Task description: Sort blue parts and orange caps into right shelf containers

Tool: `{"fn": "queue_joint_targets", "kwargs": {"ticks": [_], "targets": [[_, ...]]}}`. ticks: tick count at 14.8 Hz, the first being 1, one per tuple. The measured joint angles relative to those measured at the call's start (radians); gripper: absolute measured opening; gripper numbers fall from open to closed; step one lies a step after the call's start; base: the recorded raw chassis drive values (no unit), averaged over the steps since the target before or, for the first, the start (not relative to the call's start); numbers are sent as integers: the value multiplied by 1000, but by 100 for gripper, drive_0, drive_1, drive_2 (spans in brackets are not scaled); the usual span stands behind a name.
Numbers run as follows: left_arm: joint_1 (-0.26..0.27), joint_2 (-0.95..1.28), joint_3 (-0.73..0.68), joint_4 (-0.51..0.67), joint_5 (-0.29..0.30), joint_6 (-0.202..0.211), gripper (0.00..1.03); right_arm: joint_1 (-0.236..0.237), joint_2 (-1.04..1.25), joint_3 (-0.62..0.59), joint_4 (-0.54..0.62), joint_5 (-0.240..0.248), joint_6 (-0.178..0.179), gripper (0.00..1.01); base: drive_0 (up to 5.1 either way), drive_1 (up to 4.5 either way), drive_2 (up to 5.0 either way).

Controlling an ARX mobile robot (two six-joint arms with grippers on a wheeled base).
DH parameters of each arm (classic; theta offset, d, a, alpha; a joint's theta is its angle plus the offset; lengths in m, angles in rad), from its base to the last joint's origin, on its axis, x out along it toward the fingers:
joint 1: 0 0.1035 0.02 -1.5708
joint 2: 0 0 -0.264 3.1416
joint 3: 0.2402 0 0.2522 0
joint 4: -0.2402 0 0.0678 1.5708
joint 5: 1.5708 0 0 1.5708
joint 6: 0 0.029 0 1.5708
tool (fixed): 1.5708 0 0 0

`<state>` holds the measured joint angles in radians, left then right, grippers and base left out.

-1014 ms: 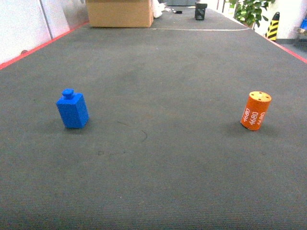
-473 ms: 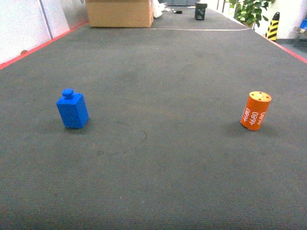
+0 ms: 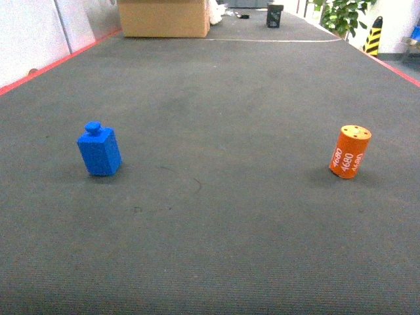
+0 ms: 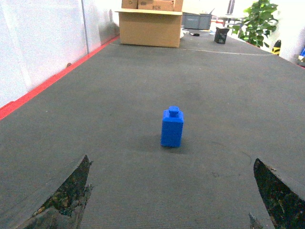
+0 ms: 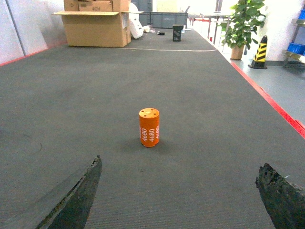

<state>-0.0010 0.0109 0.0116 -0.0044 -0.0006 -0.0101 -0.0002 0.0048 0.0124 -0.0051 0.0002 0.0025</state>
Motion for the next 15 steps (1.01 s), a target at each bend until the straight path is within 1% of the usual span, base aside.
{"fn": "queue_joint_targets", "kwargs": {"ticks": [4, 5, 6, 7, 8, 9, 10, 11, 12, 13, 15], "targets": [[0, 0, 0, 0, 0, 0, 98, 0, 0, 0, 0, 0, 0, 98, 0, 0, 0], [-56, 21, 12, -59, -132, -37, 98, 0, 0, 0, 0, 0, 0, 98, 0, 0, 0], [-134, 71, 28, -69, -294, -99, 98, 0, 0, 0, 0, -1, 0, 98, 0, 0, 0], [-176, 81, 30, -64, -413, -132, 98, 0, 0, 0, 0, 0, 0, 98, 0, 0, 0], [-225, 82, 32, -52, -515, -152, 98, 0, 0, 0, 0, 0, 0, 98, 0, 0, 0], [-290, 102, 33, -51, -579, -166, 98, 0, 0, 0, 0, 0, 0, 98, 0, 0, 0], [-348, 126, 33, -30, -623, -166, 98, 0, 0, 0, 0, 0, 0, 98, 0, 0, 0], [-383, 134, 34, -26, -661, -166, 98, 0, 0, 0, 0, 0, 0, 98, 0, 0, 0], [-415, 150, 34, -14, -700, -166, 98, 0, 0, 0, 1, 0, 0, 98, 0, 0, 0], [-443, 171, 34, 19, -726, -164, 98, 0, 0, 0, 0, 0, 0, 98, 0, 0, 0], [-450, 303, 37, 183, -733, -132, 98, 0, 0, 0, 0, 0, 0, 98, 0, 0, 0]]}}
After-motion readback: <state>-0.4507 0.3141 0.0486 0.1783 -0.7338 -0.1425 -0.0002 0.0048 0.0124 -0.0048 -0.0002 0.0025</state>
